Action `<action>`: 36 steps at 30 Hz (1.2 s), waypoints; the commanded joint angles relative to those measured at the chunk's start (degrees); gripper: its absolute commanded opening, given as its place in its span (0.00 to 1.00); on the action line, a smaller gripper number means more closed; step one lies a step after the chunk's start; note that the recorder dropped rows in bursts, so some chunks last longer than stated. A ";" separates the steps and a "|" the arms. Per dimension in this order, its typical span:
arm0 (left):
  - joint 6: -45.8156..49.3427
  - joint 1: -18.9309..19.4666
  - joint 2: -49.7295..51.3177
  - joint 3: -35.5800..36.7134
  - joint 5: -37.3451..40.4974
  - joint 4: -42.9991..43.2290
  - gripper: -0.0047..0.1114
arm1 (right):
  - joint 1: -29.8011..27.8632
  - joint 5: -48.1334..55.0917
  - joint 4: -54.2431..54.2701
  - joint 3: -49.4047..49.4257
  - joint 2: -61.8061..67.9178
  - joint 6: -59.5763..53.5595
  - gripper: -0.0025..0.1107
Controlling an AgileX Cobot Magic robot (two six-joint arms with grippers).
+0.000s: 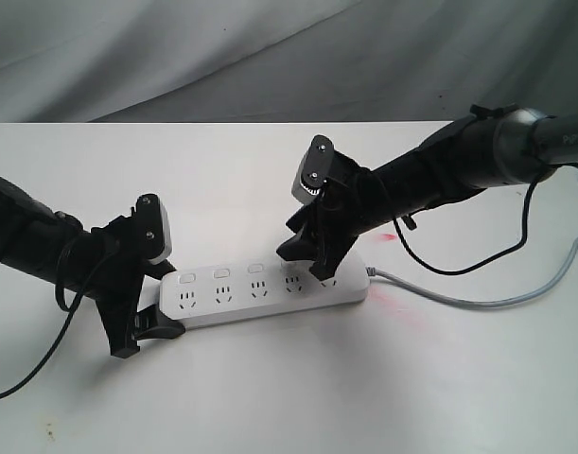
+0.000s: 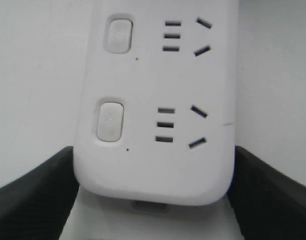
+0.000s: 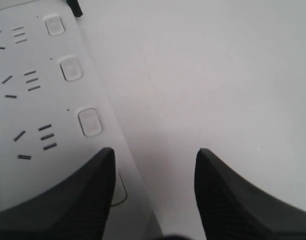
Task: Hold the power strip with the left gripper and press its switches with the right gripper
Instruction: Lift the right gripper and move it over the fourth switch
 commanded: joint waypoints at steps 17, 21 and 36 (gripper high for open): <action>0.63 0.08 0.36 0.03 -1.77 0.74 0.44 | -0.47 -0.58 -0.54 0.31 2.94 -0.62 0.43; 0.63 0.08 0.36 0.03 -1.77 0.74 0.44 | -0.56 -0.73 -0.48 0.31 2.94 -0.62 0.43; 0.63 0.08 0.36 0.03 -1.77 0.74 0.44 | -1.37 -0.32 -1.34 0.44 3.99 -0.20 0.43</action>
